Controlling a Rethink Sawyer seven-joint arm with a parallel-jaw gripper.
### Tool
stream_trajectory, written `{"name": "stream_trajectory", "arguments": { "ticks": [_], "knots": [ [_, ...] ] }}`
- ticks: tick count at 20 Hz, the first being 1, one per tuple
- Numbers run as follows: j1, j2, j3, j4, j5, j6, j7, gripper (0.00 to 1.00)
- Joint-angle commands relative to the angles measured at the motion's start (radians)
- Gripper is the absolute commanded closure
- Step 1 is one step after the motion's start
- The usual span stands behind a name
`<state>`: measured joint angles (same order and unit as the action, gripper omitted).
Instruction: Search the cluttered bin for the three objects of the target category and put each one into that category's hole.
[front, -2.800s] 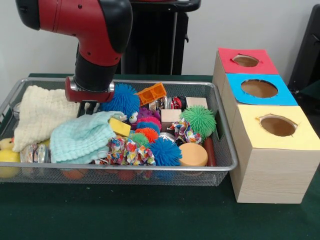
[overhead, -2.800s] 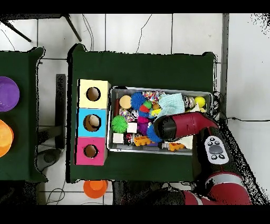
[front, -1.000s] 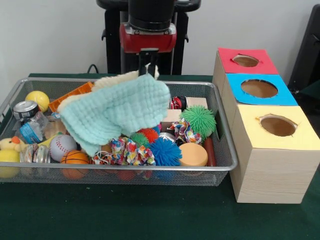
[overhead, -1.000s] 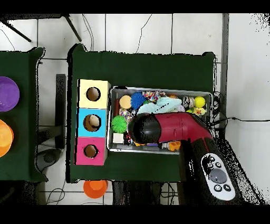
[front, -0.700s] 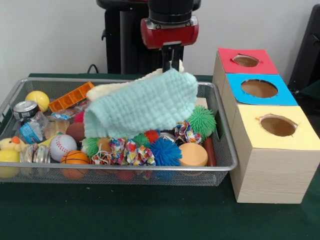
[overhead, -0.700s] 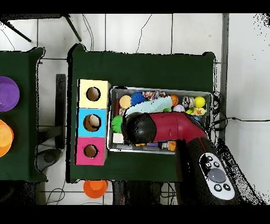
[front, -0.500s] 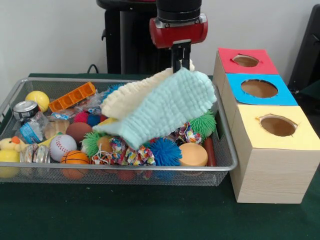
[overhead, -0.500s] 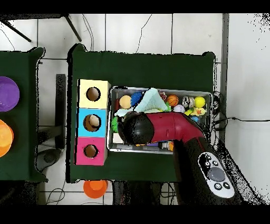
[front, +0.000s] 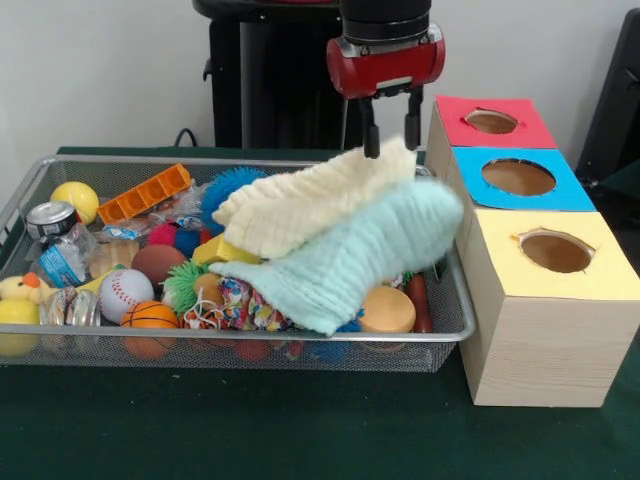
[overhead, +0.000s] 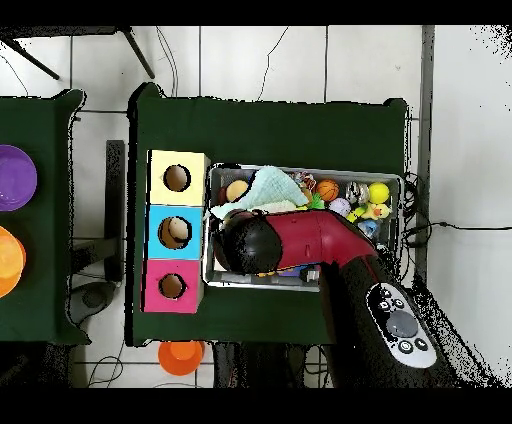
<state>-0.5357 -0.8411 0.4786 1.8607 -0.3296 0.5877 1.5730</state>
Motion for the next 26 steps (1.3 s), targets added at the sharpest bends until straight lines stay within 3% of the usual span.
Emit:
{"name": "stream_trajectory", "arguments": {
  "ticks": [1,8,13,26],
  "knots": [
    [-0.006,0.036,0.059,0.027,-0.031,0.083,-0.076,0.00],
    [-0.001,0.035,0.049,0.019,-0.047,0.071,-0.072,0.00],
    [-0.007,0.043,-0.007,-0.035,-0.134,0.164,-0.141,0.00],
    [-0.239,0.106,0.109,-0.106,-0.255,0.273,-0.423,0.00]
  ]
}}
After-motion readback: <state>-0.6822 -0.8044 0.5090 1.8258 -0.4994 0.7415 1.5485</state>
